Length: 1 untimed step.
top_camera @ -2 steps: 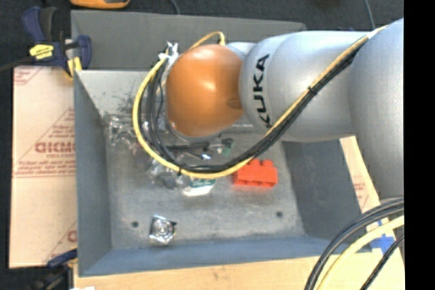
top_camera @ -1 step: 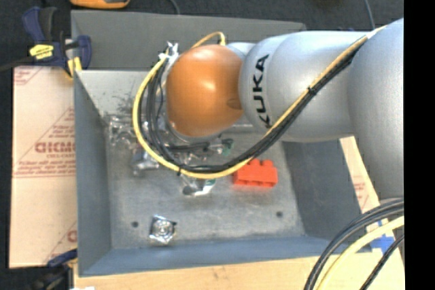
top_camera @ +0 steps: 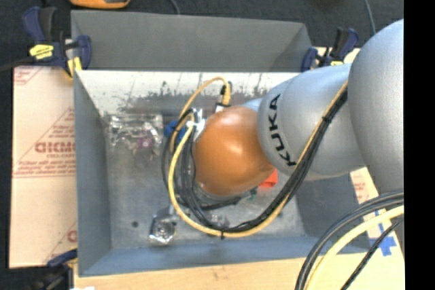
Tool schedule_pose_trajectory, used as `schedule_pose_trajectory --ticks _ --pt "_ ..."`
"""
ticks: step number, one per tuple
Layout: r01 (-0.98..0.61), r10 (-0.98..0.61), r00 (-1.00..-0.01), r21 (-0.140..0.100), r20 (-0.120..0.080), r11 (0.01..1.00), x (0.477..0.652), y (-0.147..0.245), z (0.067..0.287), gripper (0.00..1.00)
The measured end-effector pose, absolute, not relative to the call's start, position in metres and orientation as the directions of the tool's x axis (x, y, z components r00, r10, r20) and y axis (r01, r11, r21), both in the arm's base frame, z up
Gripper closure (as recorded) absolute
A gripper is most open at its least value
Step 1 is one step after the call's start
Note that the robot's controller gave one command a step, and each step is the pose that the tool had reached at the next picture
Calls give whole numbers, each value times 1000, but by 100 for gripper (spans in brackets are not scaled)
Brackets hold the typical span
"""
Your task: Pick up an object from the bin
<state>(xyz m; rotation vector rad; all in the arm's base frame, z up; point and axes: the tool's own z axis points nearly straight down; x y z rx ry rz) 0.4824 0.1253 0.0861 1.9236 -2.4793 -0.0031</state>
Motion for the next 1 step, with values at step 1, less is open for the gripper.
schedule_pose_trajectory --ticks 1 --pt "-995 -996 -94 -8 -7 94 555 196 127 0"
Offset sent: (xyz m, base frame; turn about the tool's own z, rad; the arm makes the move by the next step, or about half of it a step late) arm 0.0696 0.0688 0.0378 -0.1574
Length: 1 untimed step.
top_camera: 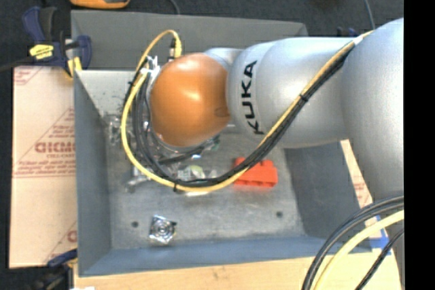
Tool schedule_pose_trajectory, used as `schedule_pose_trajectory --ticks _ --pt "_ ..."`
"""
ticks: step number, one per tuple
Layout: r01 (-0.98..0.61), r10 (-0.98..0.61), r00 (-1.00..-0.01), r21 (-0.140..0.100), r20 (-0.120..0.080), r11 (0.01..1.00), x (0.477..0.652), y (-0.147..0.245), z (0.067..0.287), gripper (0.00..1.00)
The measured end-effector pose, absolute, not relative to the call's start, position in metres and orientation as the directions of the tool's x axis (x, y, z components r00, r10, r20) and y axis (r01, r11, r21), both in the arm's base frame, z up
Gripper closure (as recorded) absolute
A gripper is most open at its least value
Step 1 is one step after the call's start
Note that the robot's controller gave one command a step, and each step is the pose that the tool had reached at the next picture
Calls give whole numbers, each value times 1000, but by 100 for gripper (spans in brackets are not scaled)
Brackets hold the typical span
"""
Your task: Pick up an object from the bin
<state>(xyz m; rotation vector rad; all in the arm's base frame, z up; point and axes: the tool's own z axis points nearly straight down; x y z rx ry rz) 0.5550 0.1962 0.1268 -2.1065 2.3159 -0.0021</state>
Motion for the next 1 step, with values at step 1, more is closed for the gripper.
schedule_pose_trajectory --ticks 1 --pt "-998 -998 60 4 -1 -60 496 187 69 0"
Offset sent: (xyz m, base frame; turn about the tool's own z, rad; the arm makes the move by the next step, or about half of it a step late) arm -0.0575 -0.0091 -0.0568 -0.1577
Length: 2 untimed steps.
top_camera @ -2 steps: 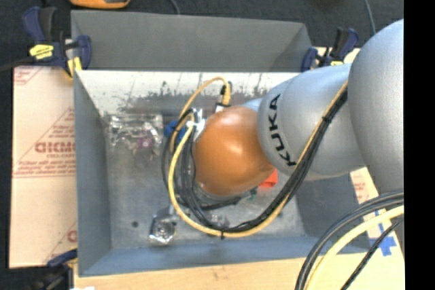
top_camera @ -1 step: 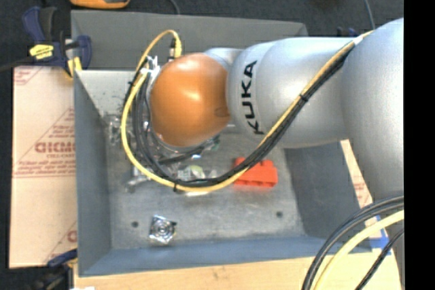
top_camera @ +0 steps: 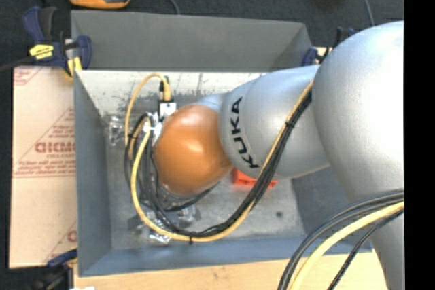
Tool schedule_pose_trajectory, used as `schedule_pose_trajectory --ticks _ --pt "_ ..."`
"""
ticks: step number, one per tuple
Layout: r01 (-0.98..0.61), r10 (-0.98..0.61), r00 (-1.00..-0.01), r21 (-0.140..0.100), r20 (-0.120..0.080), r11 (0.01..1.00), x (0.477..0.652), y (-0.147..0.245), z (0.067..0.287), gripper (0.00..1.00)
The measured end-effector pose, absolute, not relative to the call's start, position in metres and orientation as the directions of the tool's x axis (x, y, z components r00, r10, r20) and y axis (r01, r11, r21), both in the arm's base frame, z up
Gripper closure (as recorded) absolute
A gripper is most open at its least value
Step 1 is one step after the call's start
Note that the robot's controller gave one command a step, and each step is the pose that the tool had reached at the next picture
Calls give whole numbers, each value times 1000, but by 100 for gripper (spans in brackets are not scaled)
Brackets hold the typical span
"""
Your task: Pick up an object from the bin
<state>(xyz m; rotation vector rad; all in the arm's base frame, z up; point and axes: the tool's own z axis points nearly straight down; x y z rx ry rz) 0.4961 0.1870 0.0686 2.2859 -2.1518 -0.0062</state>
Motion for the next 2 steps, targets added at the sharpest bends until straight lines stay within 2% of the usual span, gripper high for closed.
schedule_pose_trajectory --ticks 1,2 --pt "-998 -998 56 0 -2 -56 498 187 70 100" --pt "-999 -999 49 -8 -2 -49 484 163 242 100"
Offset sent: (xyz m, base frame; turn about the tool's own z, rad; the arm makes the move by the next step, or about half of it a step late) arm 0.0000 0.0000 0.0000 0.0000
